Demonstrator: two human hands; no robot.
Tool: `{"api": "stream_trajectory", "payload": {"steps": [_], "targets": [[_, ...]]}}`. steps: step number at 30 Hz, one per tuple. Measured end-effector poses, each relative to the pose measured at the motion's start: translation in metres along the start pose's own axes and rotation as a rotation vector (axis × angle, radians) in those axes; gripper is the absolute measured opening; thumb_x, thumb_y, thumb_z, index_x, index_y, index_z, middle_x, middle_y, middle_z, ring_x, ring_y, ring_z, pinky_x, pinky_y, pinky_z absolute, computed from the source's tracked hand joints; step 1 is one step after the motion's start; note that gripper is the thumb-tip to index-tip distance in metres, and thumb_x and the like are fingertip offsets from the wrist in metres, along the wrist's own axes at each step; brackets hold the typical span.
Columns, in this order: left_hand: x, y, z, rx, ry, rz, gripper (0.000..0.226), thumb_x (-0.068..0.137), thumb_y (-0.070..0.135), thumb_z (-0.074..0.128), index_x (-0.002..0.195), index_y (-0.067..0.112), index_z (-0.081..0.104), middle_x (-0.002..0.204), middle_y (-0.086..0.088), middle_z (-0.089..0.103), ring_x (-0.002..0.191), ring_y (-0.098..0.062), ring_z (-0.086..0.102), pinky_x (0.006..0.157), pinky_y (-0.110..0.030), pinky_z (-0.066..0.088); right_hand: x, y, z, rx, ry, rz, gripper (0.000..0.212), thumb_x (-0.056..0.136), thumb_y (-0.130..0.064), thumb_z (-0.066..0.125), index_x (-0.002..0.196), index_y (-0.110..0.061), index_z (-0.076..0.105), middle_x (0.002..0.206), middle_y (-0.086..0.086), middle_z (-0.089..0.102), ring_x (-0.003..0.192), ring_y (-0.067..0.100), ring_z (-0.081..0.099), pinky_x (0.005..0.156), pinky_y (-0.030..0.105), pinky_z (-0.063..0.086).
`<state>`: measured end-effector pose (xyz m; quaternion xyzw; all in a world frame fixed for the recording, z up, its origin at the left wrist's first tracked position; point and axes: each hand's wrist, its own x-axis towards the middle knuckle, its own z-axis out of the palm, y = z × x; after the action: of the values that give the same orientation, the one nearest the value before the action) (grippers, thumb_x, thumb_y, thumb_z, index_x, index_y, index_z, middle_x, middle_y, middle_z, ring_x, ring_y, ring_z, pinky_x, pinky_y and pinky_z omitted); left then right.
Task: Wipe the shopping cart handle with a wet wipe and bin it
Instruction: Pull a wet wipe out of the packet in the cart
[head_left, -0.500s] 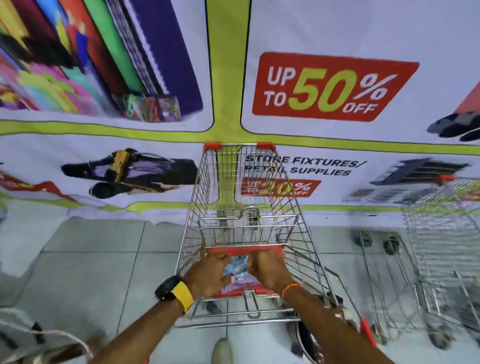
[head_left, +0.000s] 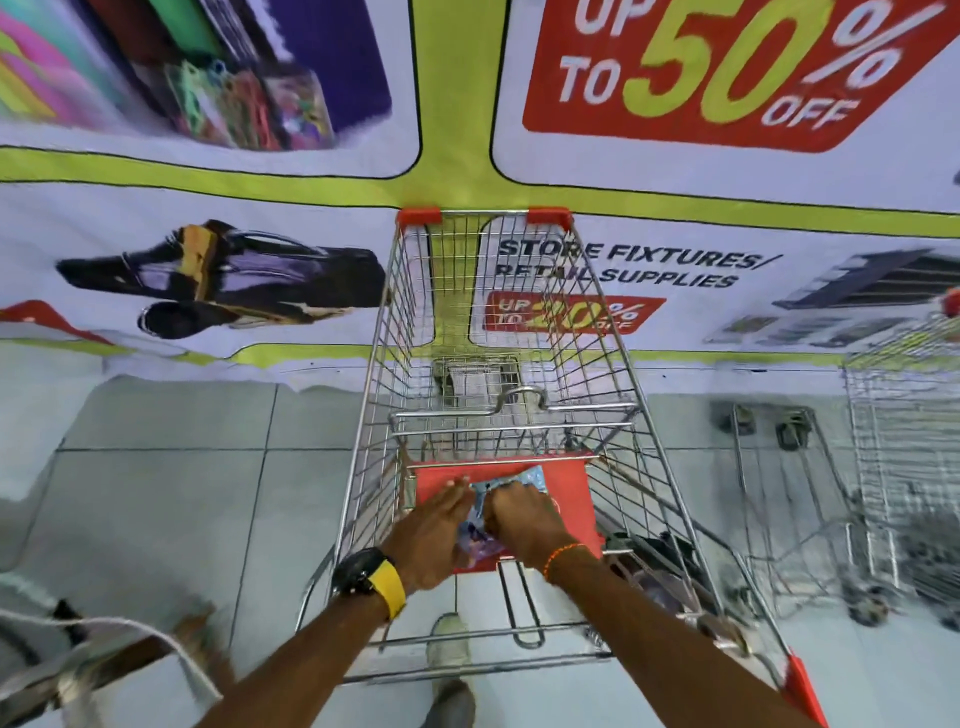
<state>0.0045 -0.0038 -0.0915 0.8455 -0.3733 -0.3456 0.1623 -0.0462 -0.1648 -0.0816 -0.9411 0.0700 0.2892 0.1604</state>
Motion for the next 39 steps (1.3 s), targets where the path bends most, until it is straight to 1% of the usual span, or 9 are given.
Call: {"api": "stream_trajectory", "payload": {"steps": [1,6,11,15,19,24,30,36,39], "targets": [[0.003,-0.004,0.006,0.005,0.037,0.025,0.071,0.081,0.036,0.063,0.135,-0.007,0.046,0.145,-0.026,0.044,0.131,-0.039,0.049,0.105,-0.041,0.042,0.0,0.0,0.0,-0.007,-0.007,-0.001,0.022,0.097,-0.02,0.054,0.107,-0.006,0.067,0.118,0.024,0.067,0.112,0.042,0.065,0.089,0.046,0.053],[0.006,-0.006,0.015,-0.028,0.04,0.01,0.085,0.088,0.034,0.063,0.152,0.007,0.014,0.163,-0.011,0.006,0.15,-0.028,0.006,0.117,-0.029,0.006,-0.003,-0.002,-0.01,0.029,-0.056,-0.025,0.032,0.099,-0.031,0.055,0.104,-0.002,0.069,0.115,0.026,0.069,0.111,0.044,0.064,0.09,0.047,0.051],[0.009,-0.005,0.019,-0.02,0.091,0.02,0.089,0.083,0.03,0.071,0.15,0.003,0.018,0.162,-0.015,0.009,0.149,-0.033,0.008,0.109,-0.02,-0.018,-0.004,0.0,-0.01,0.11,-0.054,-0.058,0.025,0.096,-0.029,0.059,0.097,-0.006,0.069,0.108,0.023,0.072,0.102,0.042,0.066,0.084,0.044,0.052],[0.012,-0.005,0.018,-0.006,0.107,0.029,0.092,0.076,0.032,0.075,0.15,0.009,0.025,0.161,-0.013,0.019,0.148,-0.028,0.018,0.117,-0.03,-0.001,-0.003,0.013,-0.01,0.282,-0.048,-0.042,0.002,0.075,-0.027,0.061,0.075,-0.027,0.059,0.095,0.009,0.075,0.093,0.035,0.068,0.08,0.039,0.056],[0.013,-0.004,0.016,-0.005,0.085,0.003,0.095,0.072,0.034,0.077,0.15,0.012,0.027,0.161,-0.01,0.022,0.144,-0.028,0.022,0.117,-0.032,0.018,-0.009,0.017,-0.015,0.41,0.018,-0.035,0.005,0.075,-0.021,0.056,0.072,-0.025,0.057,0.077,0.002,0.066,0.075,0.025,0.061,0.072,0.032,0.049],[0.015,-0.006,0.016,0.035,0.071,-0.013,0.098,0.068,0.041,0.076,0.149,0.015,0.027,0.16,-0.008,0.025,0.14,-0.031,0.028,0.114,-0.037,0.031,-0.013,0.018,-0.016,0.552,0.046,-0.021,0.008,0.072,-0.017,0.058,0.076,-0.02,0.065,0.079,-0.002,0.07,0.077,0.017,0.066,0.073,0.031,0.054],[0.014,-0.007,0.017,0.047,0.071,-0.015,0.101,0.066,0.043,0.078,0.149,0.018,0.027,0.16,-0.006,0.026,0.14,-0.03,0.028,0.112,-0.039,0.034,-0.022,0.023,-0.025,0.736,0.159,0.021,0.026,0.081,-0.003,0.063,0.069,-0.026,0.061,0.072,-0.011,0.063,0.068,0.001,0.058,0.067,0.014,0.047],[0.014,-0.007,0.016,-0.006,0.046,-0.024,0.099,0.07,0.044,0.077,0.15,0.018,0.025,0.161,-0.006,0.022,0.144,-0.028,0.022,0.116,-0.035,0.027,-0.033,0.031,-0.029,1.112,0.38,0.19,0.014,0.088,0.004,0.066,0.08,-0.008,0.068,0.083,0.012,0.072,0.08,0.015,0.065,0.078,0.029,0.053],[0.009,-0.001,0.01,-0.074,0.058,0.012,0.097,0.072,0.043,0.078,0.15,0.018,0.026,0.16,-0.008,0.026,0.147,-0.025,0.02,0.117,-0.03,0.013,-0.039,0.034,-0.031,1.266,0.414,0.235,0.031,0.09,0.015,0.056,0.082,-0.013,0.067,0.086,0.008,0.071,0.085,0.017,0.066,0.085,0.03,0.053]]}}
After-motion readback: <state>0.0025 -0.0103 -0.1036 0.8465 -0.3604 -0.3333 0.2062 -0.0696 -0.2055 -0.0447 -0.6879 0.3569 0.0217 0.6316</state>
